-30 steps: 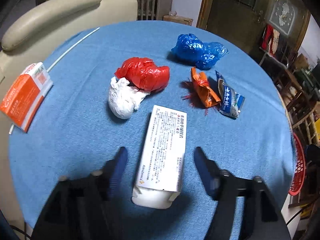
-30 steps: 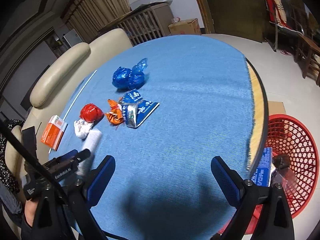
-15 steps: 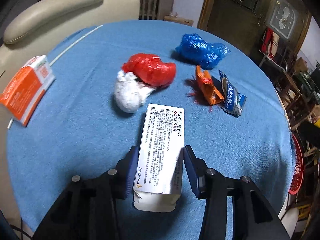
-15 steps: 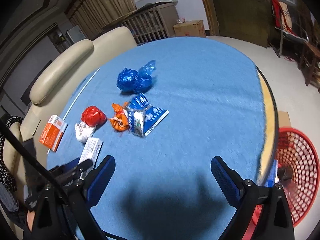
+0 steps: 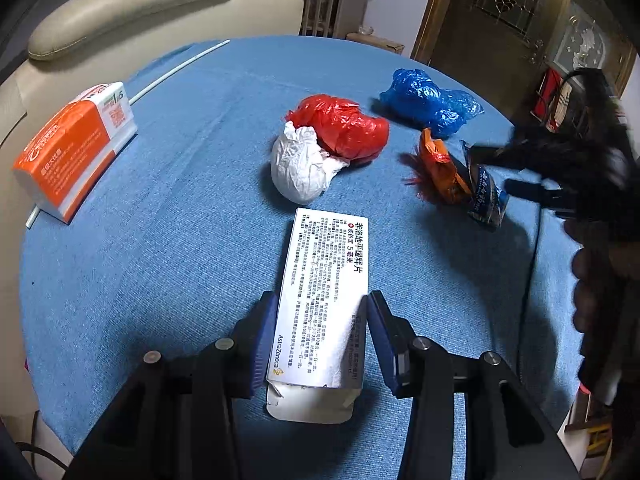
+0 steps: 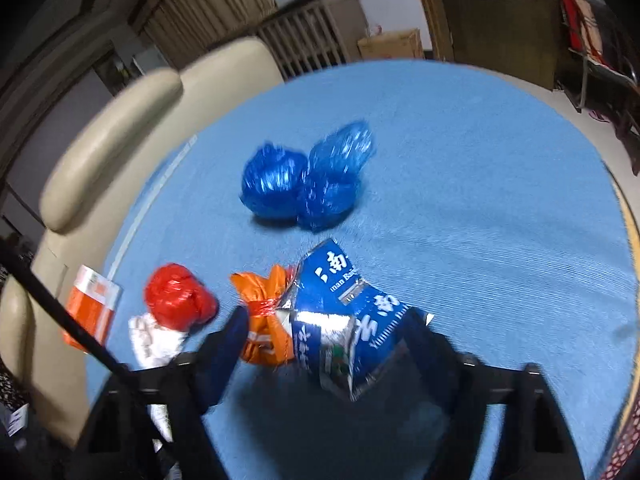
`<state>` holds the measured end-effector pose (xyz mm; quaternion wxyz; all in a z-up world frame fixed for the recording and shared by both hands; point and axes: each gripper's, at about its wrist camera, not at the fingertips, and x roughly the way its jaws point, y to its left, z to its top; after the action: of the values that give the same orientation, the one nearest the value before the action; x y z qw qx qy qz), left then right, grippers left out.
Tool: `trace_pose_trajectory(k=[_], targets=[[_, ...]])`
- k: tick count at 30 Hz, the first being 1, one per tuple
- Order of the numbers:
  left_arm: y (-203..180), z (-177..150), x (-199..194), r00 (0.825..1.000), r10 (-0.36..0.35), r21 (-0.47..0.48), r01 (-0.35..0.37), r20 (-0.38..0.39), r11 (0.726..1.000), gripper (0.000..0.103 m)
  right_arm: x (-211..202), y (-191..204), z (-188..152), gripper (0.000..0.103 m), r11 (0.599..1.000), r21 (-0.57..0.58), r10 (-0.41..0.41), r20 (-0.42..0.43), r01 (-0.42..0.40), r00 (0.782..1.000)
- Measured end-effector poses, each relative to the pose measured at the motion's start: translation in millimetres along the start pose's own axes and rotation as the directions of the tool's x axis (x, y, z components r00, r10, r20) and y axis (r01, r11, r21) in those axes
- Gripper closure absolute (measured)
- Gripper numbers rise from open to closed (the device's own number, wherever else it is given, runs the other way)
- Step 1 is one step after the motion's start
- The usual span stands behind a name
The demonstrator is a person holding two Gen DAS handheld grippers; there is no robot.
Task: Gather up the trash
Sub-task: 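Grasp the blue-and-white snack bag with the right gripper while the left holds the white box, then carry the snack bag with the right gripper over the red basket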
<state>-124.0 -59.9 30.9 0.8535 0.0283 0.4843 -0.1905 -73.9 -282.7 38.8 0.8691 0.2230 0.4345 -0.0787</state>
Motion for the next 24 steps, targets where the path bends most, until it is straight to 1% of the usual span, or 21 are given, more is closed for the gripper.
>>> trace_pose_trajectory(k=[2, 3, 4, 8, 13, 19, 24], targets=[[-0.9, 0.0, 1.5, 1.000, 0.001, 0.000, -0.001, 0.000, 1.000, 0.056, 16.4, 2.2, -1.9, 0.044, 1.000, -0.014, -0.014, -0.043, 0.014, 0.999], [-1.4, -0.3, 1.8, 1.000, 0.002, 0.000, -0.002, 0.001, 1.000, 0.056, 15.5, 4.5, -2.9, 0.051, 0.999, -0.035, -0.026, -0.021, 0.025, 0.999], [-1.8, -0.9, 2.2, 1.000, 0.005, 0.001, -0.005, 0.000, 1.000, 0.056, 16.2, 6.8, -3.7, 0.057, 0.998, -0.052, -0.024, -0.028, 0.023, 0.999], [-3.7, -3.1, 1.7, 1.000, 0.023, -0.001, -0.023, 0.000, 1.000, 0.056, 9.2, 4.1, -10.0, 0.057, 0.998, -0.060, -0.007, -0.023, 0.006, 1.000], [-5.6, -6.6, -7.1, 0.998, 0.060, -0.014, -0.060, 0.014, 0.998, 0.056, -14.8, -11.7, -25.2, 0.057, 0.999, -0.034, 0.007, 0.005, -0.007, 1.000], [-10.4, -12.7, -27.8, 0.994, 0.104, -0.019, -0.103, 0.043, 0.994, 0.056, -59.6, -19.5, -50.4, 0.057, 0.999, -0.043, 0.032, 0.054, -0.030, 0.998], [-22.0, -20.5, -43.0, 0.993, 0.104, -0.011, -0.103, 0.058, 0.995, 0.056, -95.3, -26.1, -78.3, 0.057, 0.997, -0.042, 0.063, 0.089, -0.059, 0.994]])
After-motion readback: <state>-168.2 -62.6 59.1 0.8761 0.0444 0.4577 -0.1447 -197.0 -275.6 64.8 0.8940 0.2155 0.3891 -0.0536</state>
